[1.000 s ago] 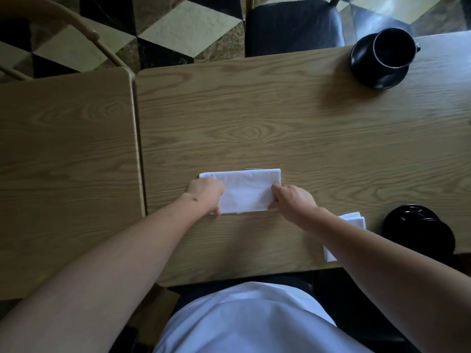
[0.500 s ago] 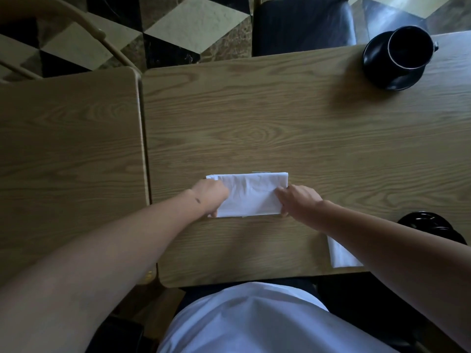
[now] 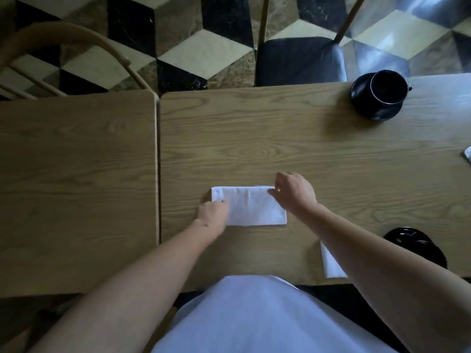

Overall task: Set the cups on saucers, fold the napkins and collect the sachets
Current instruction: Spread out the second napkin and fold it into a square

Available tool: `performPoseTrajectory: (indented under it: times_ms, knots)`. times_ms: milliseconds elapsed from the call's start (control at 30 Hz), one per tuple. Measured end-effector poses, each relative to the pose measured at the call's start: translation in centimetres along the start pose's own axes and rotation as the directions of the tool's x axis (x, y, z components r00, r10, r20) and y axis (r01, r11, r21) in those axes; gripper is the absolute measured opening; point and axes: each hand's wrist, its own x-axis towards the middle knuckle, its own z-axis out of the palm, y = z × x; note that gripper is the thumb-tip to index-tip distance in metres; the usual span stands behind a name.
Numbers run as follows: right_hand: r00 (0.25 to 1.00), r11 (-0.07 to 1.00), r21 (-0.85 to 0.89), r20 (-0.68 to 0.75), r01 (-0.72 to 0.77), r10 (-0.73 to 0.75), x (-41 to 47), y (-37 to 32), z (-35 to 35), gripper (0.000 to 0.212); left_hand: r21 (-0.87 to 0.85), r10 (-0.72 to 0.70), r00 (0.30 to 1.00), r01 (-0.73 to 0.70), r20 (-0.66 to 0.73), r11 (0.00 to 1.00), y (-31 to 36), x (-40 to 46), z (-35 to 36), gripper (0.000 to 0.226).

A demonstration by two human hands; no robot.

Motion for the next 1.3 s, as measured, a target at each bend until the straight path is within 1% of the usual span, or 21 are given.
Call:
performPoseTrajectory:
  times_ms: [33,67,133,200,267,333,400,467,533,600,667,733,800,867,967,1033,1100,1133,1200,1233,1300]
  knots:
    - [0.997,0.998,0.054,-0.073,-0.016,0.020,0.5,0.0,-0.2,0.029,-0.074,-0.042,0.999,0.041,-0.013,0.996,0.2,-0.7,0.5,0.041]
    - [0.998,0.998,0.048,-0.058,-0.035,0.038,0.9,0.1,-0.4,0.038,-0.175,-0.093,0.995,0.088,-0.020,0.981,0.5,-1.4,0.9,0.036]
    - [0.988,0.994,-0.027,0.112,-0.101,0.104,1.4,0.2,-0.3,0.053,-0.471,-0.202,0.979,0.177,-0.001,0.864,1.3,-2.8,1.9,0.022]
    - [0.961,0.984,-0.065,0.215,-0.165,0.175,1.4,0.1,0.0,0.057,-0.763,-0.254,0.961,0.243,0.107,0.599,2.2,-3.5,2.8,0.007]
    - [0.952,0.980,-0.042,0.236,-0.192,0.197,1.1,0.1,0.0,0.056,-0.915,-0.206,0.933,0.337,0.294,0.222,3.5,-4.0,3.4,0.012]
    - [0.937,0.979,-0.054,0.286,-0.196,0.203,0.8,-0.1,-0.2,0.053,-0.878,-0.059,0.877,0.474,0.478,-0.072,4.8,-4.6,3.9,0.017]
    - [0.910,0.976,-0.094,0.353,-0.196,0.217,0.2,-0.3,-0.4,0.046,-0.782,0.112,0.814,0.579,0.569,-0.232,5.6,-4.8,4.2,0.024]
    - [0.903,0.972,-0.093,0.359,-0.216,0.235,-0.4,-0.5,-0.5,0.036,-0.699,0.214,0.778,0.626,0.591,-0.345,5.7,-4.7,4.1,0.027]
    - [0.908,0.972,-0.091,0.347,-0.216,0.234,-1.0,-1.0,-0.7,0.030,-0.645,0.248,0.787,0.609,0.565,-0.462,5.6,-4.6,3.9,0.023]
    - [0.878,0.975,-0.052,0.425,-0.217,0.218,-1.7,-2.0,-1.3,0.025,-0.593,0.253,0.813,0.561,0.524,-0.577,5.6,-4.7,3.7,0.019]
    - [0.814,0.949,0.137,0.558,-0.283,0.163,-2.5,-2.9,-2.1,0.012,-0.530,0.244,0.848,0.493,0.471,-0.690,5.4,-4.9,3.9,0.021]
    - [0.749,0.835,0.372,0.659,-0.406,0.071,-3.7,-3.9,-3.2,0.008,-0.418,0.310,0.854,0.483,0.417,-0.769,5.0,-5.6,4.1,0.013]
    - [0.722,0.717,0.508,0.692,-0.478,-0.008,-4.9,-4.2,-4.0,0.007,-0.335,0.311,0.898,0.409,0.310,-0.849,4.2,-5.9,4.2,0.030]
    - [0.727,0.717,0.538,0.684,-0.443,-0.064,-5.9,-3.9,-4.3,0.010,-0.372,0.178,0.963,0.243,0.201,-0.896,3.6,-5.5,4.2,0.044]
    - [0.771,0.787,0.526,0.628,-0.322,-0.105,-7.2,-3.1,-4.0,0.021,-0.539,0.097,0.992,0.128,0.086,-0.832,2.5,-5.0,2.7,0.048]
    - [0.803,0.746,0.574,0.589,-0.338,-0.089,-8.1,-2.6,-3.0,0.023,-0.605,0.077,0.997,0.048,-0.023,-0.795,1.5,-4.6,1.9,0.048]
    - [0.810,0.634,0.648,0.583,-0.423,-0.056,-9.2,-2.1,-1.5,0.019,-0.640,0.102,0.992,0.029,-0.078,-0.768,0.8,-4.4,1.9,0.053]
    - [0.792,0.544,0.676,0.609,-0.497,-0.033,-9.9,-1.9,-0.4,0.017,-0.661,0.111,0.992,0.044,-0.059,-0.749,0.9,-4.4,2.2,0.060]
    - [0.710,0.298,0.674,0.704,-0.677,0.022,-11.2,-1.9,2.0,0.019,-0.757,0.034,0.990,0.126,0.136,-0.641,1.4,-4.4,3.4,0.076]
    - [0.667,0.199,0.647,0.743,-0.736,0.049,-11.8,-2.0,3.2,0.018,-0.815,-0.063,0.970,0.160,0.234,-0.556,1.7,-4.6,4.3,0.073]
    - [0.616,0.134,0.602,0.779,-0.787,0.120,-12.5,-2.1,5.4,0.018,-0.881,-0.197,0.932,0.197,0.304,-0.430,2.4,-4.9,6.6,0.059]
